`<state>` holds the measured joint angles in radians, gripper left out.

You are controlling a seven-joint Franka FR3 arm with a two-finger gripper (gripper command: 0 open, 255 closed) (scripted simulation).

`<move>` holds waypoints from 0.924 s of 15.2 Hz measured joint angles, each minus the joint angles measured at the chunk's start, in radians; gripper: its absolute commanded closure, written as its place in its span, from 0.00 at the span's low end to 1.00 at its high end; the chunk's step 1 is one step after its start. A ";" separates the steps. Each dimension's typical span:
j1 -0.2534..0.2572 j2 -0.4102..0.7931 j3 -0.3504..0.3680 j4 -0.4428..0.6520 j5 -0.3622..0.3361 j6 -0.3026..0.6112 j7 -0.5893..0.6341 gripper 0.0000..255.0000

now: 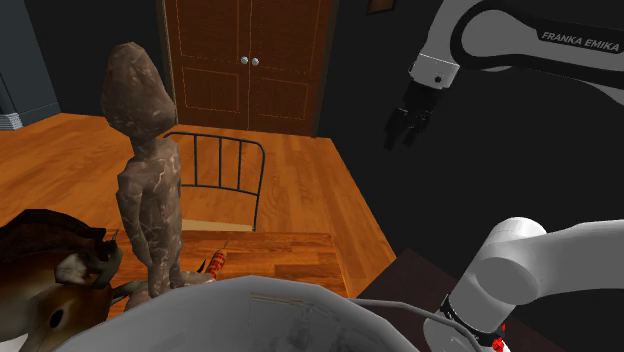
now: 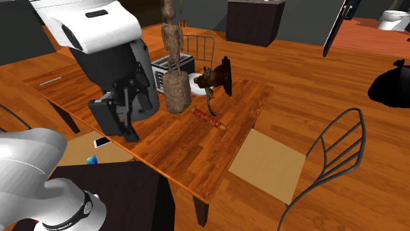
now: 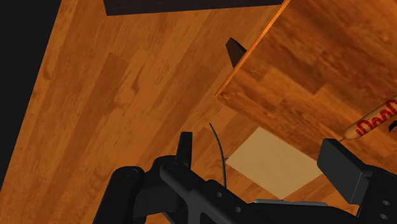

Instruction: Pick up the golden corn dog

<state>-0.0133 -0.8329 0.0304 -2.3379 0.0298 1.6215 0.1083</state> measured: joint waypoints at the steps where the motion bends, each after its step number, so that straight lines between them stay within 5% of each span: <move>1: 0.000 0.000 0.000 0.000 0.000 0.000 0.000 0.00; 14: 0.002 0.182 0.284 -0.074 0.131 0.222 0.392 0.00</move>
<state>-0.0109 -0.6513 0.3142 -2.4115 0.1608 1.8440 0.5004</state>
